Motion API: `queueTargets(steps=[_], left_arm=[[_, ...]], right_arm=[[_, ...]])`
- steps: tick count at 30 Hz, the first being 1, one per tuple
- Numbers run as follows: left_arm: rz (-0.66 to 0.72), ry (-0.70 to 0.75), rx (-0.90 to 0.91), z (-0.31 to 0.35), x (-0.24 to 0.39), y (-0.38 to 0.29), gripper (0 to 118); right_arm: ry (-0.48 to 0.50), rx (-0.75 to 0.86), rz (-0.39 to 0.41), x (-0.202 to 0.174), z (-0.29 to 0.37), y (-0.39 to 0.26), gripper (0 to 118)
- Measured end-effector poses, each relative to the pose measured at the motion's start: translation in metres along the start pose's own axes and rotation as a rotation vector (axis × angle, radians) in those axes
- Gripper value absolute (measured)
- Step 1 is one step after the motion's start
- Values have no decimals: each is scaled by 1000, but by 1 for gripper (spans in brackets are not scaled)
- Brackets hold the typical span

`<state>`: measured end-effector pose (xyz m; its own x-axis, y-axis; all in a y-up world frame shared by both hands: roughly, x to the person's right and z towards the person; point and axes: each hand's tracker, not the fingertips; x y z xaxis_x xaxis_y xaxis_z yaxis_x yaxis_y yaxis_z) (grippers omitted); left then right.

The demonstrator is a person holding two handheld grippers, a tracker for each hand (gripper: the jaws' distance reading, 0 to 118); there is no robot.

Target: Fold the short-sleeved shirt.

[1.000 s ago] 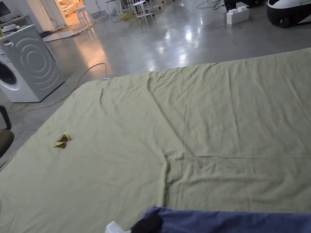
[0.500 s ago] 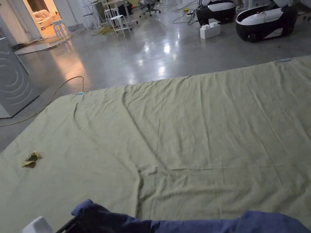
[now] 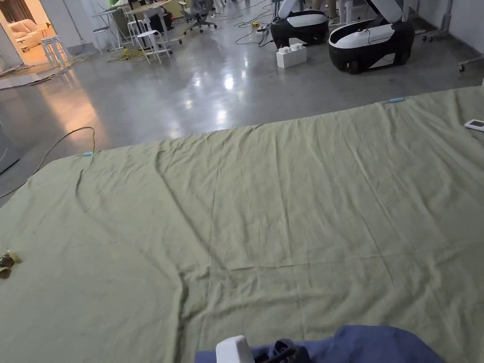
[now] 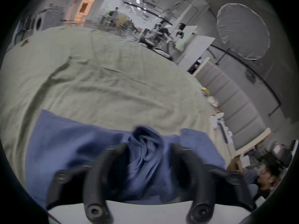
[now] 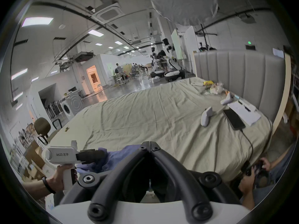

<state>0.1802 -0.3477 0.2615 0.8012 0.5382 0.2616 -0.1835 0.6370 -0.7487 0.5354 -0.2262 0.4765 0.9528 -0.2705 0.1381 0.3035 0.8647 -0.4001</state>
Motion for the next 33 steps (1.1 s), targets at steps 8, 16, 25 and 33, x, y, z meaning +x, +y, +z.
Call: queueTargets(steps=[8, 16, 25, 33], left_arm=[[257, -34, 165, 58, -52, 16, 40], [198, -17, -138, -41, -22, -51, 0], [207, -21, 178, 74, -51, 6, 66], [620, 21, 168, 79, -161, -13, 98]], right_arm=[[31, -1, 24, -1, -4, -3, 0], [29, -15, 57, -5, 4, -8, 0], [74, -62, 77, -23, -11, -11, 0], [110, -77, 103, -33, -20, -12, 0]])
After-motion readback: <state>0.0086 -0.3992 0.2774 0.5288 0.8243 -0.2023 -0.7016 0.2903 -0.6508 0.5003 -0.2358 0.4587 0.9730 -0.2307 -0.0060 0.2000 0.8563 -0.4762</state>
